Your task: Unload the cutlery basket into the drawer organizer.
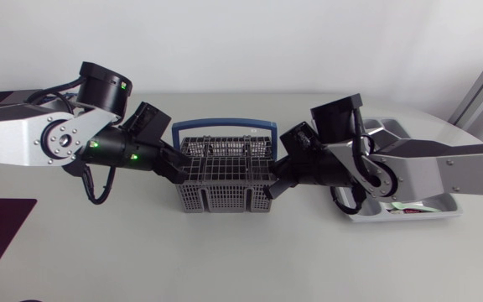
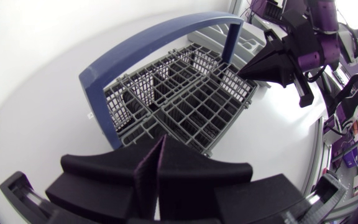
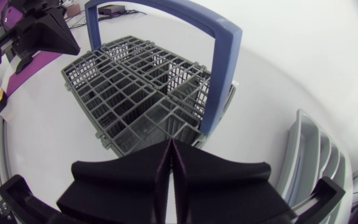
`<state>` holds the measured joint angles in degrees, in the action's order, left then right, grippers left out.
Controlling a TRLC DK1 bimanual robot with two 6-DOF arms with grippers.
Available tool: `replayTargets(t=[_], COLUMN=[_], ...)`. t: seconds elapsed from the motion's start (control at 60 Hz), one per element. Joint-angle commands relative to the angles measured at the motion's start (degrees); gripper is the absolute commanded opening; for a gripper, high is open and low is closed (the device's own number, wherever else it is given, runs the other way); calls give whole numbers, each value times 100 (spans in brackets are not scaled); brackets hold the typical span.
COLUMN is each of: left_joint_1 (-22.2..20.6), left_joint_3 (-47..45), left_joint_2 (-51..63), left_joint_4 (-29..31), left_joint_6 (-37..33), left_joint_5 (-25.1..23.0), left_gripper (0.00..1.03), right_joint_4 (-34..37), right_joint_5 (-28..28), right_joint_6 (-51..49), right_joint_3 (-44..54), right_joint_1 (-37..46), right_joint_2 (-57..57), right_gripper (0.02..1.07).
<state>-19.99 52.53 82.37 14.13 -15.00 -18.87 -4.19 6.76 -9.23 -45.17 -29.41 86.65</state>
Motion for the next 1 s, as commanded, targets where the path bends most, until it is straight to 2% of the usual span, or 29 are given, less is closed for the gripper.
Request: replayTargets(t=[0.0,0.1,0.45,0.55,0.633,0.783,0.867,0.9,0.917,0.967,0.983], left_joint_1=[30,30,285,373,478,601,672,698,742,821,839], left_joint_3=[-94,-147,-525,-665,-806,-947,-1017,-1035,-1052,-1087,-1105], left_joint_2=[-195,-362,-1337,-1619,-1882,-2313,-2577,-2682,-2744,-2893,-2937], left_joint_4=[55,99,274,283,292,450,564,617,652,705,723], left_joint_6=[24,33,24,24,33,33,41,41,41,41,41], left_joint_5=[-46,-46,-46,-46,-46,-37,-37,-37,-37,-37,-37], left_gripper=[21,21,21,28,30,50,72,82,88,98,99], right_joint_4=[137,137,234,304,383,621,823,884,937,963,1007], right_joint_5=[-44,-52,-650,-835,-940,-993,-993,-993,-984,-993,-993], right_joint_6=[-17,1,-52,-96,-149,-228,-272,-316,-333,-404,-421], right_joint_3=[175,245,834,1036,1186,1423,1493,1537,1572,1669,1687], right_joint_1=[-12,-12,-56,-12,14,269,454,533,594,673,708], right_joint_2=[150,-307,-2117,-2592,-2935,-3576,-3866,-3989,-4104,-4341,-4411], right_gripper=[8,8,9,19,21,42,66,79,88,101,103])
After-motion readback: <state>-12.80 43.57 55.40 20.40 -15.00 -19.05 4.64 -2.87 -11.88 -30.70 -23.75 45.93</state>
